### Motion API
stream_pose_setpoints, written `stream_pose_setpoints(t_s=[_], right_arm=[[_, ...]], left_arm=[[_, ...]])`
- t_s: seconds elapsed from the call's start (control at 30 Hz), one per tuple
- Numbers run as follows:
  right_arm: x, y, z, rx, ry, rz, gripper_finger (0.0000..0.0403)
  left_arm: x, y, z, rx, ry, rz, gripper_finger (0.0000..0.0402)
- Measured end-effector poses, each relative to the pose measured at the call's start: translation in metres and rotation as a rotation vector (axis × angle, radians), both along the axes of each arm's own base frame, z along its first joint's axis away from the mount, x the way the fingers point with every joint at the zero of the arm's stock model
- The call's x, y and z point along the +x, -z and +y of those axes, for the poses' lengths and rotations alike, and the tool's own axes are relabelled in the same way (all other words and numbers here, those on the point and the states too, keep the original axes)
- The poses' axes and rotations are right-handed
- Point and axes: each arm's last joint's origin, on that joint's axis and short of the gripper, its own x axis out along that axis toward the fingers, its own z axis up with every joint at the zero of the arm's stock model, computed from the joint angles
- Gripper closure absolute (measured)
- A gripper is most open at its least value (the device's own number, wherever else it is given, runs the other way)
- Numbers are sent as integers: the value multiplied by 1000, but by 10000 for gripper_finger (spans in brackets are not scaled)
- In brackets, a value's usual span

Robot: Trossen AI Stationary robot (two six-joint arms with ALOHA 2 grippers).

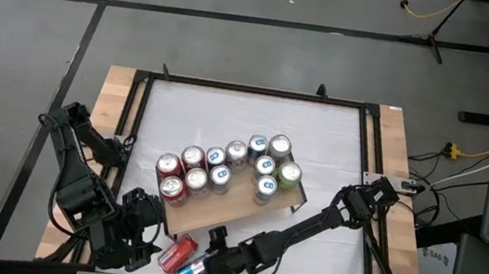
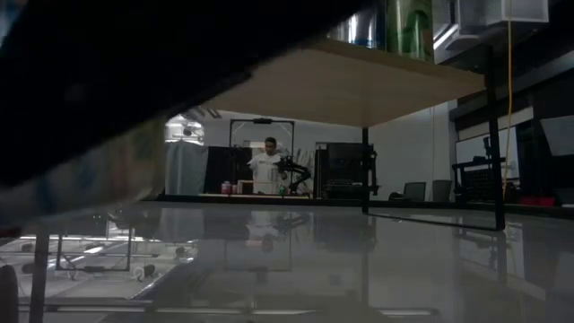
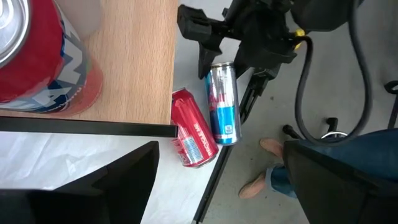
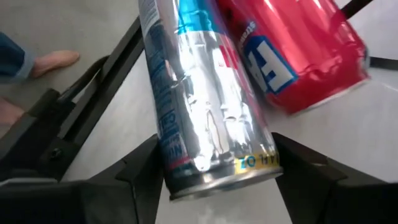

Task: Place canned beverage on shelf
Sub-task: Put the blue soda can on the shelf aligned with the other blue soda can

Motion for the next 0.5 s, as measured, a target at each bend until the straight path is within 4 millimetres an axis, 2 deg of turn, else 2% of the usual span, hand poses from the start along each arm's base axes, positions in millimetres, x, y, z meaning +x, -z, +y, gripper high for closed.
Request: stream_pose_setpoints(t_s=[0.2, 0.5], right_arm=[[0, -28, 0, -12, 18, 48, 157], [-4, -82, -3, -34, 20, 87, 158]], left_arm=[[0, 0, 0, 0, 0, 0, 69], [0, 0, 0, 0, 0, 0, 69]])
